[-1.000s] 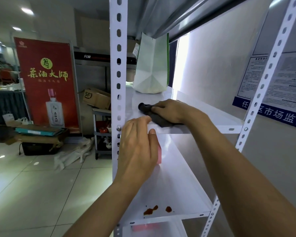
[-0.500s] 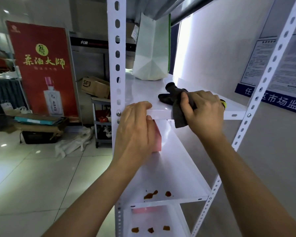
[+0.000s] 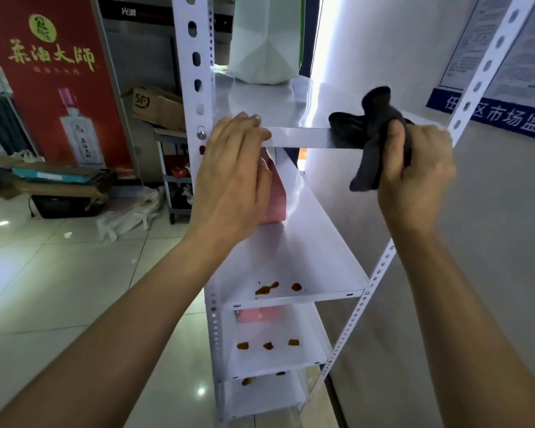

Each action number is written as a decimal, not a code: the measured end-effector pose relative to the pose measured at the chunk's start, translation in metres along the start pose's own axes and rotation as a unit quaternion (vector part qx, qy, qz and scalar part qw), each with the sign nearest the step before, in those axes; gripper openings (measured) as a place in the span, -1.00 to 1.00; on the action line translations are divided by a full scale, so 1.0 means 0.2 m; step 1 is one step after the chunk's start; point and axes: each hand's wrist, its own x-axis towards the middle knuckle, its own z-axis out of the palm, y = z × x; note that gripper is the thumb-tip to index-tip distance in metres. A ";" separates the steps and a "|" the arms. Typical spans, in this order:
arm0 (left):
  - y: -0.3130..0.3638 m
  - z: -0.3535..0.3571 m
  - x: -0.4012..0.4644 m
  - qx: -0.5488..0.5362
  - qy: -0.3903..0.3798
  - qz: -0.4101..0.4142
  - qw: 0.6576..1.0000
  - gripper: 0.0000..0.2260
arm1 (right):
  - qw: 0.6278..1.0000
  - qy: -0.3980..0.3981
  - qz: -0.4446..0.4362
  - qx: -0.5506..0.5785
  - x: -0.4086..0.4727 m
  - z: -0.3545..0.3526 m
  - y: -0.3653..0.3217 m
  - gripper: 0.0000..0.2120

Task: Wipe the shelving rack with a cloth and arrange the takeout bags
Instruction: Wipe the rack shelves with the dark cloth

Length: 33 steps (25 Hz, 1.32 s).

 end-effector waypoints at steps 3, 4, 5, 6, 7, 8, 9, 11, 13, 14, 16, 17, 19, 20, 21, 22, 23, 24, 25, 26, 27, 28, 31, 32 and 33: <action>-0.02 0.03 -0.14 0.023 -0.021 0.004 0.999 -0.62 | 0.999 -0.025 0.028 0.006 -0.30 -0.01 0.09 -0.57; -0.03 0.05 -0.21 0.017 -0.034 0.000 0.999 -0.61 | 0.998 -0.047 0.049 0.005 -0.41 0.00 0.12 -0.56; -0.03 0.07 -0.29 0.004 -0.057 -0.011 0.998 -0.61 | 0.994 -0.074 0.076 0.003 -0.51 0.01 0.15 -0.56; -0.03 0.10 -0.39 -0.013 -0.090 -0.030 0.995 -0.61 | 0.989 -0.104 0.103 0.003 -0.62 0.04 0.18 -0.55; -0.04 0.13 -0.48 -0.032 -0.128 -0.054 0.990 -0.61 | 0.984 -0.132 0.123 0.001 -0.71 0.06 0.20 -0.55; -0.05 0.17 -0.58 -0.048 -0.167 -0.078 0.982 -0.61 | 0.978 -0.157 0.137 -0.003 -0.80 0.09 0.22 -0.55; -0.06 0.20 -0.68 -0.060 -0.202 -0.099 0.973 -0.61 | 0.973 -0.176 0.146 -0.010 -0.87 0.11 0.24 -0.54; -0.07 0.26 -0.87 -0.062 -0.260 -0.134 0.954 -0.60 | 0.966 -0.204 0.155 -0.026 -0.98 0.15 0.28 -0.52; -0.08 0.30 -1.01 -0.037 -0.304 -0.173 0.936 -0.60 | 0.941 -0.283 0.182 -0.040 -1.06 0.20 0.30 -0.48; -0.09 0.32 -1.07 -0.016 -0.320 -0.189 0.928 -0.59 | 0.911 -0.357 0.199 -0.061 -1.11 0.22 0.30 -0.45; -0.11 0.35 -1.15 0.024 -0.358 -0.209 0.910 -0.55 | 0.841 -0.494 0.173 -0.141 -1.21 0.25 0.29 -0.44; -0.12 0.36 -1.18 0.038 -0.377 -0.214 0.900 -0.53 | 0.820 -0.527 0.146 -0.168 -1.25 0.26 0.29 -0.43; -0.14 0.36 -1.23 0.058 -0.392 -0.219 0.892 -0.49 | 0.810 -0.551 0.101 -0.174 -1.27 0.29 0.28 -0.38; -0.14 0.35 -1.24 0.062 -0.395 -0.219 0.890 -0.48 | 0.811 -0.553 0.085 -0.169 -1.26 0.30 0.26 -0.39; -0.14 0.34 -1.26 0.062 -0.399 -0.221 0.888 -0.46 | 0.812 -0.556 0.074 -0.158 -1.26 0.33 0.24 -0.41; -0.14 0.34 -1.27 0.062 -0.404 -0.223 0.885 -0.44 | 0.811 -0.564 0.064 -0.144 -1.26 0.37 0.21 -0.43; -0.15 0.32 -1.27 0.065 -0.414 -0.222 0.880 -0.41 | 0.804 -0.578 0.056 -0.128 -1.25 0.41 0.17 -0.45; -0.16 0.31 -1.28 0.067 -0.427 -0.219 0.875 -0.38 | 0.793 -0.597 0.052 -0.109 -1.25 0.46 0.13 -0.45; -0.17 0.30 -1.28 0.069 -0.439 -0.216 0.869 -0.36 | 0.784 -0.612 0.046 -0.094 -1.24 0.50 0.09 -0.46; -0.17 0.30 -1.28 0.069 -0.449 -0.216 0.864 -0.34 | 0.780 -0.619 0.038 -0.085 -1.24 0.54 0.06 -0.47; -0.18 0.29 -1.28 0.069 -0.455 -0.218 0.861 -0.33 | 0.783 -0.616 0.035 -0.082 -1.24 0.56 0.02 -0.48; -0.18 0.29 -1.27 0.067 -0.456 -0.223 0.859 -0.33 | 0.793 -0.603 0.039 -0.082 -1.26 0.56 -0.01 -0.50; -0.17 0.29 -1.27 0.059 -0.449 -0.243 0.858 -0.32 | 0.840 -0.530 0.072 -0.094 -1.36 0.47 -0.12 -0.55; -0.17 0.29 -1.28 0.056 -0.446 -0.248 0.858 -0.32 | 0.849 -0.514 0.076 -0.098 -1.39 0.44 -0.14 -0.56; -0.17 0.29 -1.28 0.054 -0.445 -0.250 0.858 -0.31 | 0.852 -0.508 0.078 -0.102 -1.40 0.44 -0.14 -0.56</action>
